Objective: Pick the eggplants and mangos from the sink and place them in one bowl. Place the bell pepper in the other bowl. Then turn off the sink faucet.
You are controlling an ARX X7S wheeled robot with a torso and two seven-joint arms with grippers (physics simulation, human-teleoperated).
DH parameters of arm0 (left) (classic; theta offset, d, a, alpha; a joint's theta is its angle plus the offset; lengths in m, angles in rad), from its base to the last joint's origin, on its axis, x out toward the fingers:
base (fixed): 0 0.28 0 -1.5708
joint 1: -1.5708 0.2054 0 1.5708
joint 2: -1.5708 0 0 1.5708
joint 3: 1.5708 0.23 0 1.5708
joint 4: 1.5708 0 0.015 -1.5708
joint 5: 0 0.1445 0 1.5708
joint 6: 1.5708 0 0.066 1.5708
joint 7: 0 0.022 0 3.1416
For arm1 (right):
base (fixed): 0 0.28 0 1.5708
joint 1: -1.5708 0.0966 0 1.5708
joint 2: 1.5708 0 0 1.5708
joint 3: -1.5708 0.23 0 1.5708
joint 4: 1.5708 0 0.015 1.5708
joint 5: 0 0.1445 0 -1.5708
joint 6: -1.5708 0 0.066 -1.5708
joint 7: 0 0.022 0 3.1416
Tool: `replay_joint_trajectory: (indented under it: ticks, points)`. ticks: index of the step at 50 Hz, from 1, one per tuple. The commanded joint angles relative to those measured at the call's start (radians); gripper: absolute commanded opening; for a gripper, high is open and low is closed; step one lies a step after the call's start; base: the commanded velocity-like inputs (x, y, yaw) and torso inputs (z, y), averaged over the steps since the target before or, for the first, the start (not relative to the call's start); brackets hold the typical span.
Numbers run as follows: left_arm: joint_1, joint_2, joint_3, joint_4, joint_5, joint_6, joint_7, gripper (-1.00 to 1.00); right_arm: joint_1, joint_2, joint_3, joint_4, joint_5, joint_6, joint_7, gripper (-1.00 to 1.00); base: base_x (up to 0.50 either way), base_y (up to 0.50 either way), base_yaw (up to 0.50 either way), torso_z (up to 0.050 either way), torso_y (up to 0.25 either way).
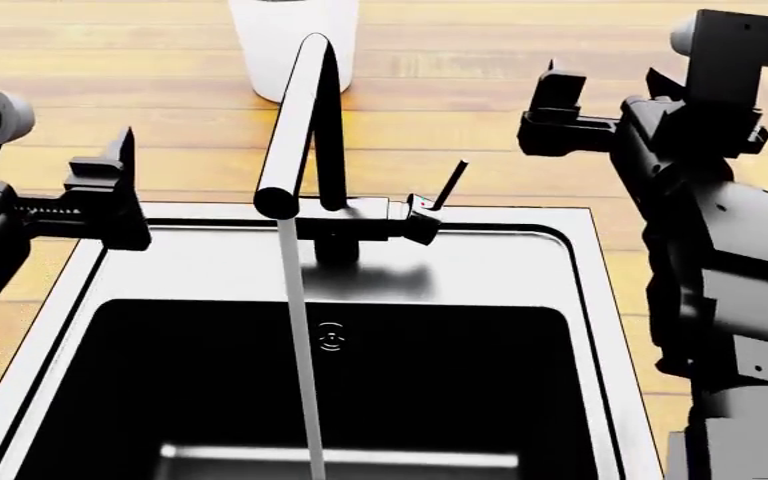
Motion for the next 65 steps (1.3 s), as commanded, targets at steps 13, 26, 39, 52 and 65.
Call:
replay_joint_trajectory:
  ticks: [13,26,39,52,65]
  points:
    - [-0.081,0.043,-0.004,-0.107,0.008,-0.011,0.072,1.00,0.076,-0.102,0.318,0.192,-0.434,-0.022,-0.126,1.00,0.00,0.00,0.00,0.003,-0.085]
    - [-0.076,0.038,0.002,-0.091,0.030,0.000,0.076,1.00,0.076,-0.108,0.377,0.192,-0.454,-0.029,-0.121,1.00,0.00,0.00,0.00,0.010,-0.120]
    - [-0.071,0.034,0.002,-0.076,0.039,0.004,0.067,1.00,0.076,-0.108,0.406,0.192,-0.470,-0.029,-0.122,1.00,0.00,0.00,0.00,0.011,-0.077]
    - [-0.072,0.035,0.007,-0.074,0.047,0.003,0.071,1.00,0.071,-0.113,0.431,0.192,-0.475,-0.028,-0.131,1.00,0.00,0.00,0.00,0.011,-0.099]
    - [-0.069,0.035,0.001,-0.077,0.041,0.005,0.068,1.00,0.079,-0.121,0.434,0.192,-0.481,-0.025,-0.137,1.00,0.00,0.00,0.00,0.012,-0.106]
